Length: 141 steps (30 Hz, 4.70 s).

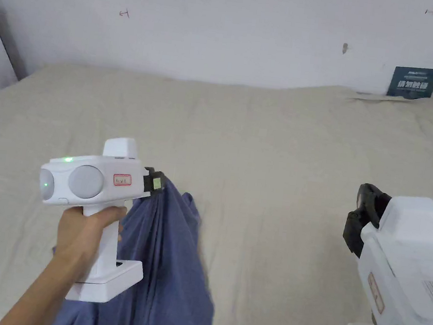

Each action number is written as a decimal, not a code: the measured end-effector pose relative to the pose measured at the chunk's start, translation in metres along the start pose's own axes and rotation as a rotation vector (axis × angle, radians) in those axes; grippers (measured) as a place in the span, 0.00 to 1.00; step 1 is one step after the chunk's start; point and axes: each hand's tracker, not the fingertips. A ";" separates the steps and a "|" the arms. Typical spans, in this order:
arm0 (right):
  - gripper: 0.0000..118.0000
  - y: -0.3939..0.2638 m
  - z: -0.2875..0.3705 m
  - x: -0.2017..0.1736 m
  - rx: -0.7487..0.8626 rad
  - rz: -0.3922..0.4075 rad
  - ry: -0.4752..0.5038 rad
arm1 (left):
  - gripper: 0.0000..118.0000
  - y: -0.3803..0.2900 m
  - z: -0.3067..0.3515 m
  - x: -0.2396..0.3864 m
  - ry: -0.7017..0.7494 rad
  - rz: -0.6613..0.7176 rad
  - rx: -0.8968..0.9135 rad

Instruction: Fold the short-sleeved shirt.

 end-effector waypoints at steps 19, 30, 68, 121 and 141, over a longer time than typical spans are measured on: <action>0.00 0.011 0.041 0.086 0.054 -0.015 -0.225 | 0.00 0.028 -0.028 0.210 -0.375 -0.259 0.015; 0.00 -0.004 0.047 0.106 0.028 -0.026 -0.269 | 0.00 -0.050 -0.101 0.228 -0.323 -0.370 -0.233; 0.00 0.004 0.054 0.087 0.019 -0.009 -0.228 | 0.91 -0.061 -0.008 0.135 -0.028 -0.258 0.159; 0.00 -0.006 0.052 0.073 0.010 -0.014 -0.183 | 0.29 -0.168 -0.040 0.029 0.122 -0.055 -0.325; 0.00 -0.027 0.031 0.078 -0.053 -0.030 -0.166 | 0.04 -0.227 -0.062 0.036 0.191 -0.132 -0.434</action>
